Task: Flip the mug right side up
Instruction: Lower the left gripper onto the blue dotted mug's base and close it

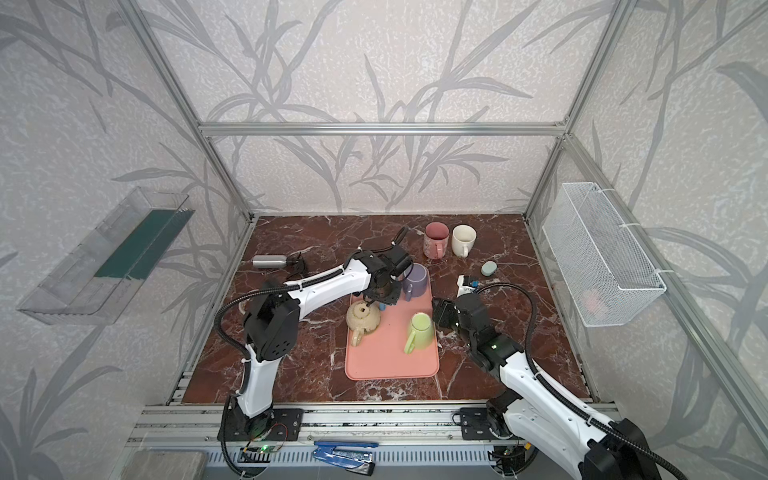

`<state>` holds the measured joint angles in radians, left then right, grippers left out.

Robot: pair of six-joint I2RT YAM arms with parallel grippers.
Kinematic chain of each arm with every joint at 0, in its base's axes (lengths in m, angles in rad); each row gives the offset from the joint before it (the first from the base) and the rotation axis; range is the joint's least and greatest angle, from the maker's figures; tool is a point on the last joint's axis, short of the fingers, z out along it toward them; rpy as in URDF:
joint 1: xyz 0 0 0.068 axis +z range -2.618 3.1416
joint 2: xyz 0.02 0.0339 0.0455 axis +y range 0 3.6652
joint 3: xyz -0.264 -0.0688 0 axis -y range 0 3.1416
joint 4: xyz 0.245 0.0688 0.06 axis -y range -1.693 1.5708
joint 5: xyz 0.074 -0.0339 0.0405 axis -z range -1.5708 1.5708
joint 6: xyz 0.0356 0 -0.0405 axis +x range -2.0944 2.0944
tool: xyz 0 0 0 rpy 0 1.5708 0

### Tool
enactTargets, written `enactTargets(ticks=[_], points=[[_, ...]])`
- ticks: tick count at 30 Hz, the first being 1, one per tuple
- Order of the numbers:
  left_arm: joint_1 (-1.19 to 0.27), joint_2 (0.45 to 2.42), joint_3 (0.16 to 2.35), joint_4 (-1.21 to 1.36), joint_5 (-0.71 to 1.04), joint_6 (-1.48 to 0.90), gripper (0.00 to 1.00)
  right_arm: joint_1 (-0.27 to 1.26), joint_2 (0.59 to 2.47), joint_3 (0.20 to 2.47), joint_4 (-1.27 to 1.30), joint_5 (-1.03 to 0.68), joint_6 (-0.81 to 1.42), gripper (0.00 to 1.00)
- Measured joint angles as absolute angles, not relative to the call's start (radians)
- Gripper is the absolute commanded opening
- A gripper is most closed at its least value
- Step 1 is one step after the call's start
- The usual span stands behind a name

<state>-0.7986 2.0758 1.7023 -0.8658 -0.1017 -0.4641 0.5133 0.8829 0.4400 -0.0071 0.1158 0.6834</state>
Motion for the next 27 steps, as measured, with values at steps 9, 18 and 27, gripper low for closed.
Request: enactTargets(ticks=[9, 18, 27], points=[[-0.796, 2.078, 1.703, -0.863, -0.098, -0.457, 0.2, 0.513, 0.882, 0.44, -0.004, 0.113, 0.683, 0.61], [-0.795, 2.08, 1.709, -0.865, -0.098, -0.444, 0.06, 0.513, 0.874, 0.433, -0.004, 0.112, 0.683, 0.61], [-0.795, 2.08, 1.716, -0.873, -0.097, -0.437, 0.0, 0.513, 0.874, 0.43, 0.0, 0.111, 0.683, 0.61]])
